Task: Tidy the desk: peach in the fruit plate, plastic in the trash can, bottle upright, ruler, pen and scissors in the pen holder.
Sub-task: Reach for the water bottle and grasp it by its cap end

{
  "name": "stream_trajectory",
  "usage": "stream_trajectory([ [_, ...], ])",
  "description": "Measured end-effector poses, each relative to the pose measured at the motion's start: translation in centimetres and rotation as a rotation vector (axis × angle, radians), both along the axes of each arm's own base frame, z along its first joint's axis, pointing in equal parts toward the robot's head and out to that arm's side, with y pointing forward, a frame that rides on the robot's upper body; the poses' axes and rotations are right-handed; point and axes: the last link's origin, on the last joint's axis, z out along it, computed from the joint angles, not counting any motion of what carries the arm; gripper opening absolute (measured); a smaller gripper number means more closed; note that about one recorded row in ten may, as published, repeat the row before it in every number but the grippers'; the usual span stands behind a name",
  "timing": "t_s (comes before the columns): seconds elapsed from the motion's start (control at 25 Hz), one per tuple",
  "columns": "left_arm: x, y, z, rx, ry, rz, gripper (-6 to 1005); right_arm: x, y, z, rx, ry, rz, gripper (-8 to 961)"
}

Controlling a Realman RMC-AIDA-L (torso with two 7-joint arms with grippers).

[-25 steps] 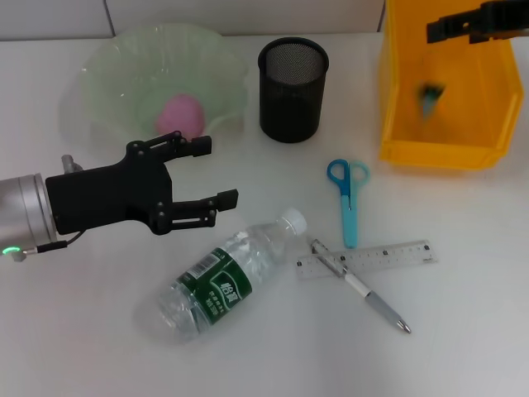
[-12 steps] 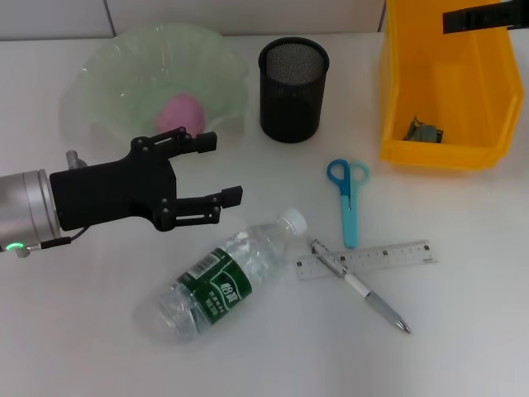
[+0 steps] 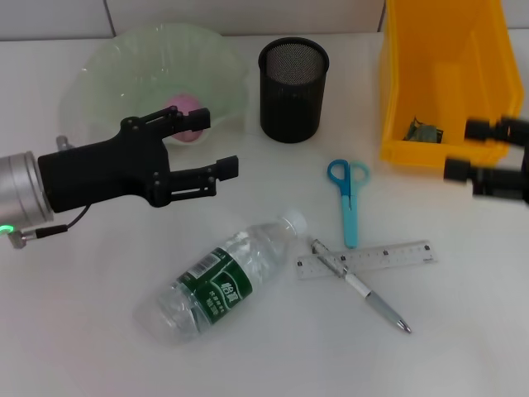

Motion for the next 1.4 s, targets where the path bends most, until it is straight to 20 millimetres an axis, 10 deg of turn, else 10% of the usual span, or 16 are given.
stream_trajectory([
  [0.44, 6.9, 1.2, -1.0, -0.166, 0.219, 0.125, 859, 5.6, -4.2, -3.6, -0.039, -0.086, 0.015, 816],
  [0.84, 13.1, 0.9, -5.4, -0.120, 0.643, 0.278, 859, 6.7, -4.4, -3.9, -0.035, -0.120, 0.002, 815],
  [1.4, 12.5, 1.2, -8.6, -0.132, 0.768, 0.275, 860, 6.6, -3.9, -4.1, -0.031, -0.127, 0.002, 814],
])
